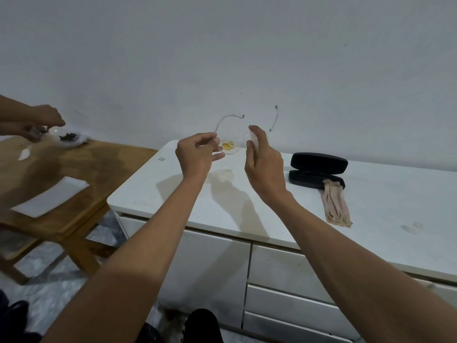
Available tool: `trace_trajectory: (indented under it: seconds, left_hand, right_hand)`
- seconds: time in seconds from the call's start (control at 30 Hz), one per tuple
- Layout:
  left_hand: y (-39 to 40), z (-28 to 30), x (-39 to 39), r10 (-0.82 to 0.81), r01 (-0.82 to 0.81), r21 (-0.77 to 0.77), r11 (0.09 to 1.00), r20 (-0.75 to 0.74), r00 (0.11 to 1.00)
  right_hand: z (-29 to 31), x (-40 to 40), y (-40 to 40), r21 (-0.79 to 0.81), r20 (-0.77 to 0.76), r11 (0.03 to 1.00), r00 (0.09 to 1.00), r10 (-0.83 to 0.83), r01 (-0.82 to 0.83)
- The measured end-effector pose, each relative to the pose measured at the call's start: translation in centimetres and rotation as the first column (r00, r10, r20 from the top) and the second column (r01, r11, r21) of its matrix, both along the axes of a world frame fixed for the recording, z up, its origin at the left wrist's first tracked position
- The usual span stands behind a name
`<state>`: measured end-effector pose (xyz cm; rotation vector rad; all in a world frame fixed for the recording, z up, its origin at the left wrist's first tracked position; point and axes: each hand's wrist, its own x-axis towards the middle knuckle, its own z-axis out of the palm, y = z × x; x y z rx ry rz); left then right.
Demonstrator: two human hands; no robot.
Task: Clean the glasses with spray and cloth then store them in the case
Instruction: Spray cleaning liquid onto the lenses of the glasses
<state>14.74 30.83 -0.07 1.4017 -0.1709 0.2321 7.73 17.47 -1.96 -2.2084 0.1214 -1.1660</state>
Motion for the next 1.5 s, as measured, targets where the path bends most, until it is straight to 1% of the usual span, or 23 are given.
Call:
trace_trajectory:
  seconds: [0.13,0.2,0.23,0.27,0.33,0.37,0.43,0.53,0.6,0.7,0.9,1.0,1.1,1.4,1.5]
  left_hand:
    - [0.3,0.1,0.6,-0.003,0.001,-0.057,0.998,-0.030,1.000]
    - [0.4,0.4,0.8,-0.007,0.005,-0.070,0.998,-0.029,1.000]
    - [0.4,0.6,0.8,-0.010,0.008,-0.077,0.997,-0.028,1.000]
    - [0.3,0.7,0.9,-0.015,0.013,-0.084,0.996,-0.027,1.000]
    - [0.3,1.0,0.9,-0.030,0.028,-0.092,0.995,-0.018,0.999]
    - [0.3,1.1,0.9,-0.038,0.036,-0.095,0.995,-0.014,0.999]
    - [0.2,1.2,1.0,-0.048,0.047,-0.104,0.993,-0.007,0.999]
    - [0.2,1.2,1.0,-0.058,0.058,-0.099,0.993,-0.001,0.998]
    - [0.1,1.1,1.0,-0.067,0.066,-0.093,0.993,-0.001,0.998]
    - [0.0,1.1,0.9,-0.080,0.080,-0.088,0.993,0.001,0.997]
    - [-0.4,1.4,0.5,-0.099,0.100,-0.095,0.990,0.008,0.995]
    - [-0.6,1.5,0.4,-0.107,0.108,-0.096,0.990,0.011,0.994]
    - [-0.6,1.4,0.5,-0.108,0.109,-0.095,0.989,0.013,0.994]
    - [-0.7,1.2,0.5,-0.112,0.113,-0.088,0.990,0.015,0.994]
    - [-0.8,1.1,0.5,-0.111,0.111,-0.091,0.990,0.009,0.994]
  right_hand:
    - [-0.2,-0.5,-1.5,0.251,0.004,0.967,0.999,-0.037,0.035]
    - [-0.2,-0.9,-1.9,0.386,0.016,0.922,0.999,-0.037,0.028]
    - [-0.1,-1.1,-2.2,0.485,0.034,0.875,0.999,-0.021,0.002]
    - [0.1,-1.1,-2.5,0.606,0.059,0.794,0.998,0.009,-0.042]
    - [0.6,-0.9,-3.3,0.818,0.091,0.560,0.991,0.100,-0.132]
    - [0.9,-0.9,-3.7,0.880,0.098,0.448,0.984,0.147,-0.155]
    - [1.2,-0.9,-4.3,0.940,0.127,0.284,0.966,0.225,-0.189]
    - [1.4,-1.2,-4.9,0.958,0.211,0.114,0.919,0.334,-0.262]
    - [1.5,-1.5,-5.1,0.957,0.245,0.040,0.879,0.409,-0.286]
    - [1.7,-1.5,-5.2,0.956,0.272,-0.041,0.828,0.490,-0.290]
    - [1.6,-1.1,-4.8,0.946,0.324,-0.152,0.789,0.523,-0.287]
    - [1.4,-0.9,-4.8,0.943,0.334,-0.171,0.786,0.520,-0.287]
    - [1.3,-0.8,-4.9,0.944,0.329,-0.166,0.801,0.501,-0.284]
    - [1.4,-1.1,-4.9,0.964,0.261,-0.084,0.853,0.451,-0.251]
    - [1.1,-1.0,-4.8,0.961,0.271,-0.080,0.850,0.452,-0.264]
